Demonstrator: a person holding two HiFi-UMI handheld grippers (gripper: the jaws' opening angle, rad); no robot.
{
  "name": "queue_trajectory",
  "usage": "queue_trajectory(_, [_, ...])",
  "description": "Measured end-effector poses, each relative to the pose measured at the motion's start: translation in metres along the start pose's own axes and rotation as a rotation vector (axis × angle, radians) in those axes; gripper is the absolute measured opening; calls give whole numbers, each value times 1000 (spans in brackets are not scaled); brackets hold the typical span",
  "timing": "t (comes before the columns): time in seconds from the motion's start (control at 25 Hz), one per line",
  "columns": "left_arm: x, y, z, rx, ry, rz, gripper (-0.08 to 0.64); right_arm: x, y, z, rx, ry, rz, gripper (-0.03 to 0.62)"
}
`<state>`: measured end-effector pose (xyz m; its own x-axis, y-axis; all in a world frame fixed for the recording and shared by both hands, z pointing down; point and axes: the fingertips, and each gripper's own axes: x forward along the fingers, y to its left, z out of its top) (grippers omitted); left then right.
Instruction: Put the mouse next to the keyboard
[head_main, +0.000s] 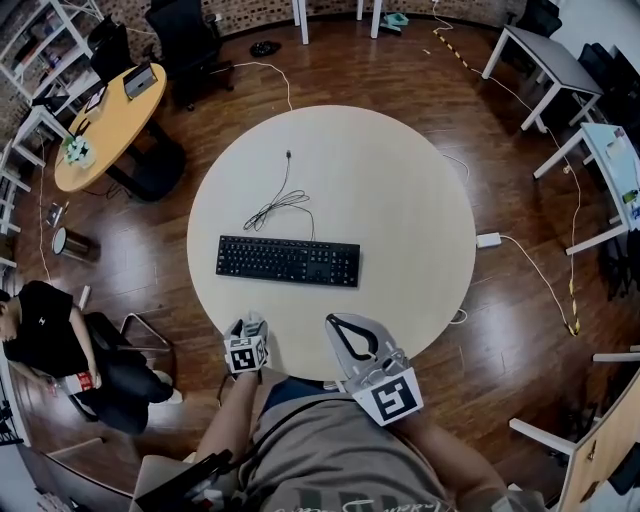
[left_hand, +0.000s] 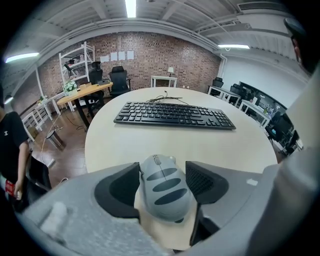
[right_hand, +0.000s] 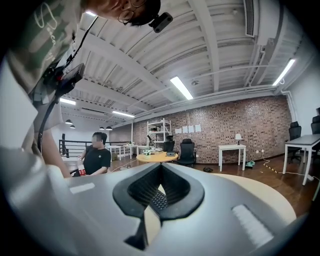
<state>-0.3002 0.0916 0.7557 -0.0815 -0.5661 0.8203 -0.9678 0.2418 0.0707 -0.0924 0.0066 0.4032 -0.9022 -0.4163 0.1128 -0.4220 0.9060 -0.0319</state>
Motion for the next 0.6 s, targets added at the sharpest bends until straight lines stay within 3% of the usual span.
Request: queue_trajectory(0.6, [-11, -30, -19, -5, 26, 10, 302, -31, -17, -9, 61, -6, 7, 5])
